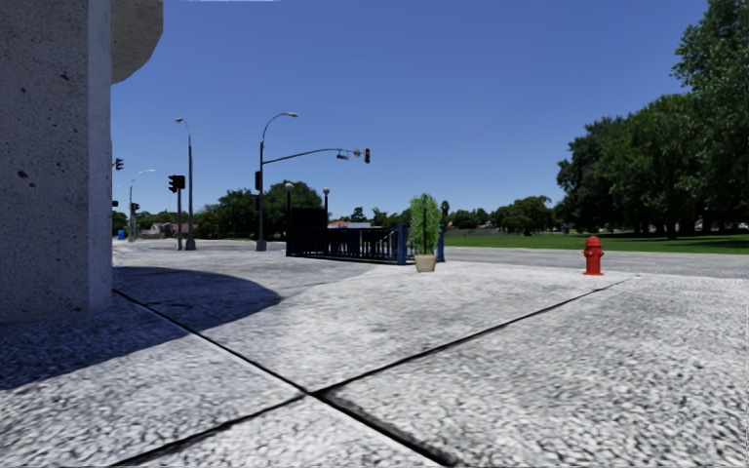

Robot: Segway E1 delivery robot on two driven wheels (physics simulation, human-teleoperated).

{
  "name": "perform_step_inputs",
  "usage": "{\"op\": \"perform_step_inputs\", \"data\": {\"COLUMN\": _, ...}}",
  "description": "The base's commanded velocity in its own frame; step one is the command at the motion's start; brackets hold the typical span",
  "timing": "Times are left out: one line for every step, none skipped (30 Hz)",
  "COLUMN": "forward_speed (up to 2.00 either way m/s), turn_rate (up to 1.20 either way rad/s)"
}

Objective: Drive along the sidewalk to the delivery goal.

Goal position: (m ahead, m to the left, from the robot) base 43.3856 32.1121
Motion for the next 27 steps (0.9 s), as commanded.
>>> {"op": "perform_step_inputs", "data": {"forward_speed": 2.0, "turn_rate": 0.36}}
{"op": "perform_step_inputs", "data": {"forward_speed": 2.0, "turn_rate": 0.36}}
{"op": "perform_step_inputs", "data": {"forward_speed": 2.0, "turn_rate": 0.36}}
{"op": "perform_step_inputs", "data": {"forward_speed": 2.0, "turn_rate": 0.36}}
{"op": "perform_step_inputs", "data": {"forward_speed": 2.0, "turn_rate": 0.36}}
{"op": "perform_step_inputs", "data": {"forward_speed": 2.0, "turn_rate": 0.36}}
{"op": "perform_step_inputs", "data": {"forward_speed": 2.0, "turn_rate": 0.36}}
{"op": "perform_step_inputs", "data": {"forward_speed": 2.0, "turn_rate": 0.36}}
{"op": "perform_step_inputs", "data": {"forward_speed": 2.0, "turn_rate": 0.36}}
{"op": "perform_step_inputs", "data": {"forward_speed": 2.0, "turn_rate": 0.36}}
{"op": "perform_step_inputs", "data": {"forward_speed": 2.0, "turn_rate": 0.36}}
{"op": "perform_step_inputs", "data": {"forward_speed": 2.0, "turn_rate": 0.36}}
{"op": "perform_step_inputs", "data": {"forward_speed": 2.0, "turn_rate": 0.36}}
{"op": "perform_step_inputs", "data": {"forward_speed": 2.0, "turn_rate": 0.36}}
{"op": "perform_step_inputs", "data": {"forward_speed": 2.0, "turn_rate": 0.36}}
{"op": "perform_step_inputs", "data": {"forward_speed": 2.0, "turn_rate": 0.36}}
{"op": "perform_step_inputs", "data": {"forward_speed": 2.0, "turn_rate": 0.36}}
{"op": "perform_step_inputs", "data": {"forward_speed": 2.0, "turn_rate": 0.36}}
{"op": "perform_step_inputs", "data": {"forward_speed": 2.0, "turn_rate": 0.36}}
{"op": "perform_step_inputs", "data": {"forward_speed": 2.0, "turn_rate": 0.36}}
{"op": "perform_step_inputs", "data": {"forward_speed": 2.0, "turn_rate": 0.36}}
{"op": "perform_step_inputs", "data": {"forward_speed": 2.0, "turn_rate": 0.36}}
{"op": "perform_step_inputs", "data": {"forward_speed": 2.0, "turn_rate": 0.36}}
{"op": "perform_step_inputs", "data": {"forward_speed": 2.0, "turn_rate": 0.36}}
{"op": "perform_step_inputs", "data": {"forward_speed": 2.0, "turn_rate": 0.36}}
{"op": "perform_step_inputs", "data": {"forward_speed": 2.0, "turn_rate": 0.36}}
{"op": "perform_step_inputs", "data": {"forward_speed": 2.0, "turn_rate": 0.36}}
